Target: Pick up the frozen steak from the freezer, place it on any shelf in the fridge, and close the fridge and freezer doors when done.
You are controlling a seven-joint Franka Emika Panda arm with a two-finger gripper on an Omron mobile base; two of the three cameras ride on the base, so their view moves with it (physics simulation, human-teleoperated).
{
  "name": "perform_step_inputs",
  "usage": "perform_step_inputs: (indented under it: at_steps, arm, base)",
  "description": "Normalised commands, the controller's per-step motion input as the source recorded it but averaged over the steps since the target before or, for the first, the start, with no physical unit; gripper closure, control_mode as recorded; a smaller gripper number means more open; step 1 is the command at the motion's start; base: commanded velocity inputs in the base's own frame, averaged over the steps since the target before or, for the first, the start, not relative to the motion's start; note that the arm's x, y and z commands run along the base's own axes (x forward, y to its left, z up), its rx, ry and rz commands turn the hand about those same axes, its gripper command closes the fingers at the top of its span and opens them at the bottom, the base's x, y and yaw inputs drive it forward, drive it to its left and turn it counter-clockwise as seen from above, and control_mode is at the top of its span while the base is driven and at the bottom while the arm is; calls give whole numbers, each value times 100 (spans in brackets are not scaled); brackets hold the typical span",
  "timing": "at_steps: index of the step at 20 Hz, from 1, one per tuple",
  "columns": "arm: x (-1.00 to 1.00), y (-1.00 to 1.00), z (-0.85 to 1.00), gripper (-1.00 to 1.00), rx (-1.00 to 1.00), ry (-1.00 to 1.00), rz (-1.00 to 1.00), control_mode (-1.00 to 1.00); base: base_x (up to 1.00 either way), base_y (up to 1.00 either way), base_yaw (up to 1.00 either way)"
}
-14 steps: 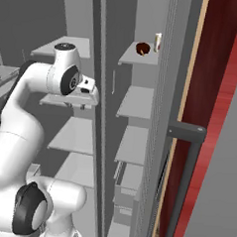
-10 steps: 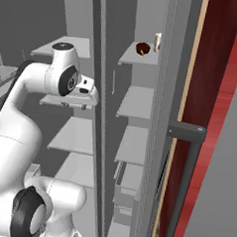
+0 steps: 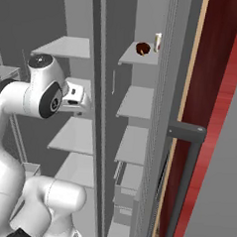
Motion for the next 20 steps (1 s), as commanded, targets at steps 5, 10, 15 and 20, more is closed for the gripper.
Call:
perform_step_inputs:
  at_steps: [5, 10, 15, 20]
  arm:
    - [-37, 0, -14, -100, -1, -17, 0, -100]
    - [-12, 0, -11, -100, -2, -9, 0, -100]
    - [0, -6, 0, -100, 0, 0, 0, -100]
    - [0, -5, 0, -100, 0, 0, 0, 100]
  base:
    - [0, 0, 0]
    - [0, 0, 0]
    - [0, 0, 0]
    - [0, -30, -2]
